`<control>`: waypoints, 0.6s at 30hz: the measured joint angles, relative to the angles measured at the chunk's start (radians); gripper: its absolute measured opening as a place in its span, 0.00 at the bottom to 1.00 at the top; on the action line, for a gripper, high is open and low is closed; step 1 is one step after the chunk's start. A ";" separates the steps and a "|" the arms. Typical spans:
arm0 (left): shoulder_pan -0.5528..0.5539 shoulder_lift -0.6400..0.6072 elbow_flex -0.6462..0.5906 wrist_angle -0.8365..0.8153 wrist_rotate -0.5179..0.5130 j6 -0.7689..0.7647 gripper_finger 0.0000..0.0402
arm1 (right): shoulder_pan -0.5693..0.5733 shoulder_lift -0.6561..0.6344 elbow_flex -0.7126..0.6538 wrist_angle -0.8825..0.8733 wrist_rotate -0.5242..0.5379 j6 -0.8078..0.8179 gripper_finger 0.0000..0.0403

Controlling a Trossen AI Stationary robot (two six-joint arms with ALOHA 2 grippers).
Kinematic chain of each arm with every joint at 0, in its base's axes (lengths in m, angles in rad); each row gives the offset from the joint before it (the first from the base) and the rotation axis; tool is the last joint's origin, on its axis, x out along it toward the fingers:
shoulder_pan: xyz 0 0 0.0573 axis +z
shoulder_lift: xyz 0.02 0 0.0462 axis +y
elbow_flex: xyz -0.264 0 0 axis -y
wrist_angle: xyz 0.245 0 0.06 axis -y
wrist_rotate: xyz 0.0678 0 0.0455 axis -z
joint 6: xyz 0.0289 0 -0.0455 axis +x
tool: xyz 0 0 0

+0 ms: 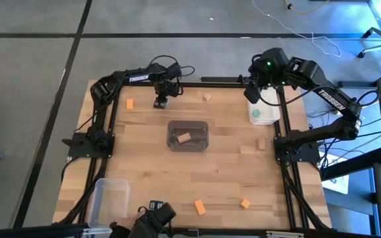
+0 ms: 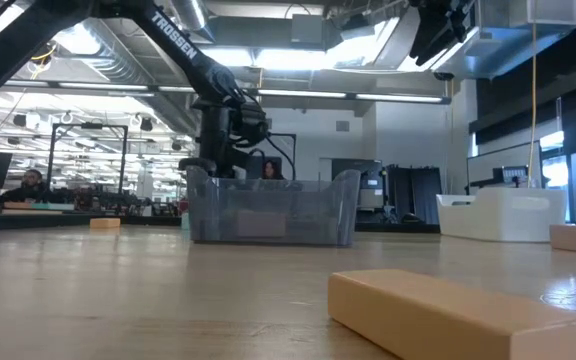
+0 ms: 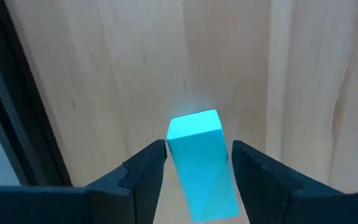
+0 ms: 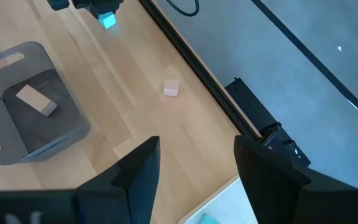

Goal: Sort & place blocks by color
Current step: Put the top blue block into the white bin

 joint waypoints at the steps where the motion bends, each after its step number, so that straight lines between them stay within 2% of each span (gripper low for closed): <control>1: 0.000 0.000 0.000 -0.001 0.000 -0.026 0.45 | 0.000 0.000 0.000 0.000 0.000 0.001 0.51; 5: 0.006 0.000 -0.014 0.013 0.000 -0.076 0.45 | 0.000 0.000 0.000 0.000 0.000 0.002 0.51; 12: 0.015 0.000 -0.106 0.054 -0.002 -0.083 0.44 | 0.000 0.000 0.000 0.001 0.000 0.002 0.51; 18: -0.007 -0.004 -0.126 0.087 -0.014 -0.090 0.30 | 0.000 0.000 0.000 0.001 0.000 0.002 0.51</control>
